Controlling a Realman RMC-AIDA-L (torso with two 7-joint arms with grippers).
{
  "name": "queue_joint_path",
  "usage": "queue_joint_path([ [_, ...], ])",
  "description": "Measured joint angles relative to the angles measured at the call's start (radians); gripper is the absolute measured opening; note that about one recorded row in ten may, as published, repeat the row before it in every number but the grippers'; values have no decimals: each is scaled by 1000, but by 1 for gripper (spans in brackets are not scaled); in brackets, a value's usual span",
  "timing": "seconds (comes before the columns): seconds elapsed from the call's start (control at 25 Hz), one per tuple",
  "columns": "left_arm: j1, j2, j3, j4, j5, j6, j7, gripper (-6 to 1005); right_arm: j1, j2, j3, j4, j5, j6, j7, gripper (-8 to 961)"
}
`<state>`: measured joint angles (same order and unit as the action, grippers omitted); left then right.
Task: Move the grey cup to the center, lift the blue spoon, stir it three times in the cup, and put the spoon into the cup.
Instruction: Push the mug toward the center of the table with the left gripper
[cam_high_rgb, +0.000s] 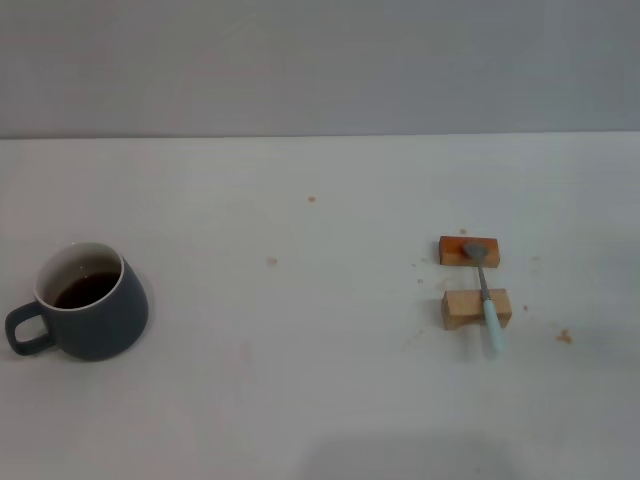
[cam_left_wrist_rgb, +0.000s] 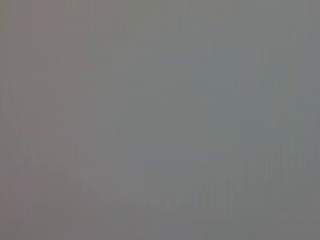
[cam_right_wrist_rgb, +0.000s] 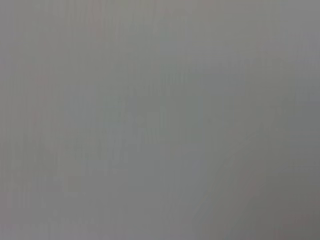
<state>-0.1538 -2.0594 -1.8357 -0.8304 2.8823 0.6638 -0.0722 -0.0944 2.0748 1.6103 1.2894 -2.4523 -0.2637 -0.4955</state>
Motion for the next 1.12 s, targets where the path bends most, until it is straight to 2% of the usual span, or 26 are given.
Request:
queue_joint_path([
  [0.52,25,3,9,118,6,27,10,7,1,2,-23,-8,0,-34,3,126],
  [0.64,37,3,19,162,6,71,11,9,3,2,-26,-11,1,-38,4,137],
  [0.92,66,3,61,169,7,91,7,14,4,2,-29,-13,0,-63,5,162],
  [1.12,85,2,66,161,6,91,3,155,-3,0,-24,-6,-3,-67,3,179],
])
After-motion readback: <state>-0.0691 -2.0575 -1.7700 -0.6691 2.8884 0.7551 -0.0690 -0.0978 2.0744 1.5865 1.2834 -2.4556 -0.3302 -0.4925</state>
